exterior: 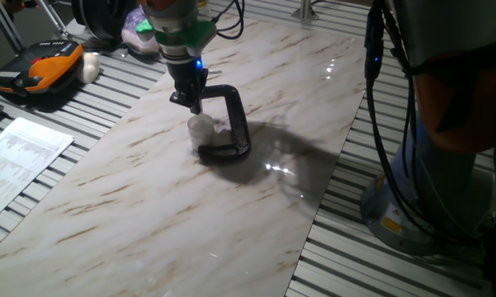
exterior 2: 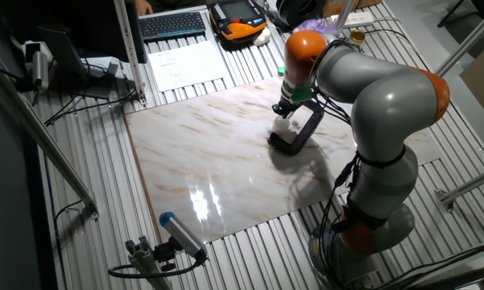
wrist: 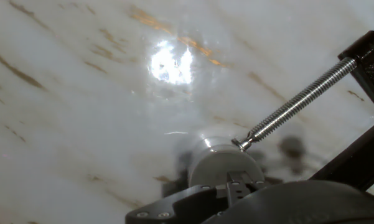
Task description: Unscrew the lid from the jar
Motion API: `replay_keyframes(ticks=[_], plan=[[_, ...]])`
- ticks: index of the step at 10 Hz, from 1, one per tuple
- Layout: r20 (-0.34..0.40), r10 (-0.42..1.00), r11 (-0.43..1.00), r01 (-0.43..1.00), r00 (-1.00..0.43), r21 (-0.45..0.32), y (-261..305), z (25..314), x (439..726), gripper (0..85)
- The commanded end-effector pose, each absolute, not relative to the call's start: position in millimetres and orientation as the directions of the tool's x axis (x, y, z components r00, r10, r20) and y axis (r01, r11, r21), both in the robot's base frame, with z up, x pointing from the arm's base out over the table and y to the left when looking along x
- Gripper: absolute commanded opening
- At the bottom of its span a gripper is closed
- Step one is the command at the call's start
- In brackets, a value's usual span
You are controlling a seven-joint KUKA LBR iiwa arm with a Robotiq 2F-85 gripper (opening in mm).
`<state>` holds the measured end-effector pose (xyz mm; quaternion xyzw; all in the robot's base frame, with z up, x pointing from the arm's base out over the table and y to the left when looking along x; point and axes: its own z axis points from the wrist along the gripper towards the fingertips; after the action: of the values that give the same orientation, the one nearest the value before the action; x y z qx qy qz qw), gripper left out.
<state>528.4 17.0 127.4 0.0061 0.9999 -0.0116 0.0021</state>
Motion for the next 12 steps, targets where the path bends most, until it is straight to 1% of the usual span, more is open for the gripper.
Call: replay_keyframes(ticks=[1,4,8,11,12], plan=[[-0.008,0.01,1.0,0.01,-1.0,-0.023,16.2,124.6,526.4,0.0],[-0.018,0.016,1.0,0.017,-1.0,-0.015,20.7,121.3,519.9,0.0],[-0.017,0.018,1.0,0.018,-1.0,0.005,22.2,120.1,520.1,0.0],[-0.019,0.015,1.0,0.015,-1.0,0.002,22.5,118.7,520.9,0.0],[-0.025,0.025,1.0,0.026,-0.999,-0.011,22.6,118.4,521.0,17.0]])
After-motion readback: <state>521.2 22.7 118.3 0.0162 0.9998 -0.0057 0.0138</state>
